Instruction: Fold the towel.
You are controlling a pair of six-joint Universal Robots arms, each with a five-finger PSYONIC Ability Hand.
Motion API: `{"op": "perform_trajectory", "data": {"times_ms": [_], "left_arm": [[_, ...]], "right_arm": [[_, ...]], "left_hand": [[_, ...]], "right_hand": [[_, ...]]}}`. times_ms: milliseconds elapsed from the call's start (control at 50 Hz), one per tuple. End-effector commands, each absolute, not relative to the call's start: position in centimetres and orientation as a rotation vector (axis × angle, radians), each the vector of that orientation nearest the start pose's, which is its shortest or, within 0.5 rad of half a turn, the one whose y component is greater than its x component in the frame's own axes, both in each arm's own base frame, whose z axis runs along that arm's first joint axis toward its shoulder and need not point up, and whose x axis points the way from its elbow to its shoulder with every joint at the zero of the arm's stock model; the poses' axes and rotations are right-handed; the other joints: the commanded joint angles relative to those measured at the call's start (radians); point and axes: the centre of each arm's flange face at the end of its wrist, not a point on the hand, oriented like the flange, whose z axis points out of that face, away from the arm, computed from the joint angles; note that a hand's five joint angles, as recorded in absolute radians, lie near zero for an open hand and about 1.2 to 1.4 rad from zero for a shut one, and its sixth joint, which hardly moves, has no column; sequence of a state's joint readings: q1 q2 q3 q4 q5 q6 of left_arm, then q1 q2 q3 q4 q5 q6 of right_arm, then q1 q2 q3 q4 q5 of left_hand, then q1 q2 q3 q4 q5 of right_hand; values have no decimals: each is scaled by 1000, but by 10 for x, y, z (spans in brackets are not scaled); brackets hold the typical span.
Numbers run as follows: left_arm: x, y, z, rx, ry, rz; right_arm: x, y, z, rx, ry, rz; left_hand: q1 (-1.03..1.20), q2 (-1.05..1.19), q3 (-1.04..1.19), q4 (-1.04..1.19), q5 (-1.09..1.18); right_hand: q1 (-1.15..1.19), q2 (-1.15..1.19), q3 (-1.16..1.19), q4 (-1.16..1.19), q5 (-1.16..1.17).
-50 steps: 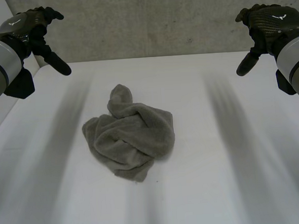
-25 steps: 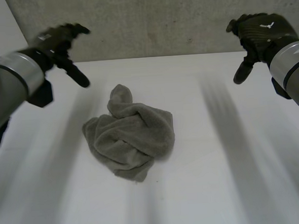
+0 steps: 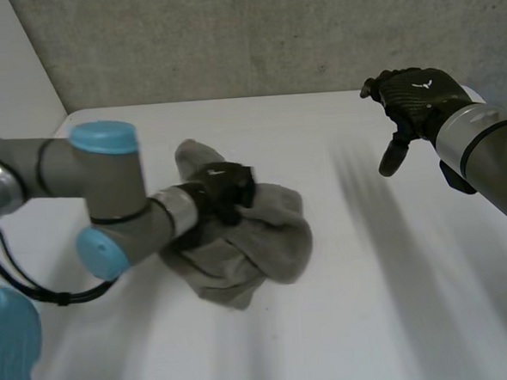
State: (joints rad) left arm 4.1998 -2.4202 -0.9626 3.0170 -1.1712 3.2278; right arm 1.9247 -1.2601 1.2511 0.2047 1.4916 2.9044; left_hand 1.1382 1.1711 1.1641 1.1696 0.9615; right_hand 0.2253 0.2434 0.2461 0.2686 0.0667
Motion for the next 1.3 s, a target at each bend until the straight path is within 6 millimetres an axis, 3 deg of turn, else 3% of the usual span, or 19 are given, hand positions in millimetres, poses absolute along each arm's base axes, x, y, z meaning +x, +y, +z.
{"op": "perform_trajectory", "data": {"times_ms": [20,40,60,100,220,260,280,380,480,540,640,760,800,980,1060,1200,1240,1280,1300], "left_arm": [[-417,-215,167,-1100,-1759,1311],[-424,-193,163,-1139,-1737,1268],[-424,-193,163,-1139,-1737,1268],[-430,-152,151,-1207,-1717,1174],[-427,-114,133,-1310,-1708,1088],[-421,-109,136,-1370,-1695,1114],[-421,-109,136,-1370,-1695,1114],[-411,-123,166,-1357,-1677,1227],[-386,-167,219,-1217,-1707,1458],[-382,-178,230,-1178,-1701,1518],[-363,-224,248,-1020,-1745,1660],[-356,-244,238,-958,-1816,1659],[-354,-253,219,-946,-1880,1621],[-356,-251,175,-974,-1996,1477],[-356,-248,156,-992,-2044,1405],[-359,-247,147,-1013,-2053,1360],[-361,-249,150,-1019,-2042,1361],[-367,-255,161,-1021,-2015,1371],[-367,-255,161,-1021,-2015,1371]], "right_arm": [[251,-292,293,-737,2190,-1936],[251,-291,294,-734,2187,-1942],[251,-291,294,-734,2187,-1942],[250,-290,298,-733,2176,-1953],[250,-290,300,-739,2169,-1959],[249,-290,300,-755,2171,-1970],[249,-290,300,-755,2171,-1970],[250,-292,297,-804,2181,-1974],[252,-293,286,-904,2212,-1967],[252,-294,281,-934,2228,-1959],[252,-289,255,-1032,2350,-1786],[249,-281,235,-1059,2437,-1614],[249,-274,224,-1067,2450,-1558],[256,-268,194,-1095,2389,-1463],[260,-266,176,-1128,2412,-1391],[268,-271,164,-1195,2402,-1367],[272,-274,166,-1247,2378,-1398],[279,-287,180,-1330,2330,-1523],[279,-287,180,-1330,2330,-1524]], "left_hand": [[258,225,232,227,260],[258,225,232,227,260],[258,225,232,227,260],[258,225,232,227,260],[182,149,156,151,184],[-501,-534,-527,-533,-499],[-505,-538,-531,-536,-503],[-719,-752,-745,-751,-717],[-757,-790,-783,-789,-755],[-787,-820,-813,-818,-785],[-813,-846,-839,-845,-811],[-798,-831,-824,-830,-796],[-787,-820,-813,-818,-785],[-781,-814,-807,-812,-779],[-714,-747,-740,-745,-711],[-575,-608,-601,-607,-573],[-411,-444,-437,-442,-409],[144,111,118,112,146],[147,114,121,115,149]], "right_hand": [[-51,-69,-72,-94,-67],[-51,-69,-72,-94,-67],[-51,-69,-72,-94,-67],[-51,-69,-72,-94,-67],[-51,-69,-72,-94,-67],[-51,-69,-72,-94,-67],[-51,-69,-72,-94,-67],[-51,-69,-72,-94,-67],[-51,-69,-72,-94,-67],[-51,-69,-72,-94,-67],[-51,-69,-72,-94,-67],[-51,-69,-72,-94,-67],[-51,-69,-72,-94,-67],[-41,-59,-61,-84,-56],[225,207,205,182,209],[611,593,590,568,595],[699,681,679,656,683],[971,953,950,928,955],[972,954,952,929,956]]}}
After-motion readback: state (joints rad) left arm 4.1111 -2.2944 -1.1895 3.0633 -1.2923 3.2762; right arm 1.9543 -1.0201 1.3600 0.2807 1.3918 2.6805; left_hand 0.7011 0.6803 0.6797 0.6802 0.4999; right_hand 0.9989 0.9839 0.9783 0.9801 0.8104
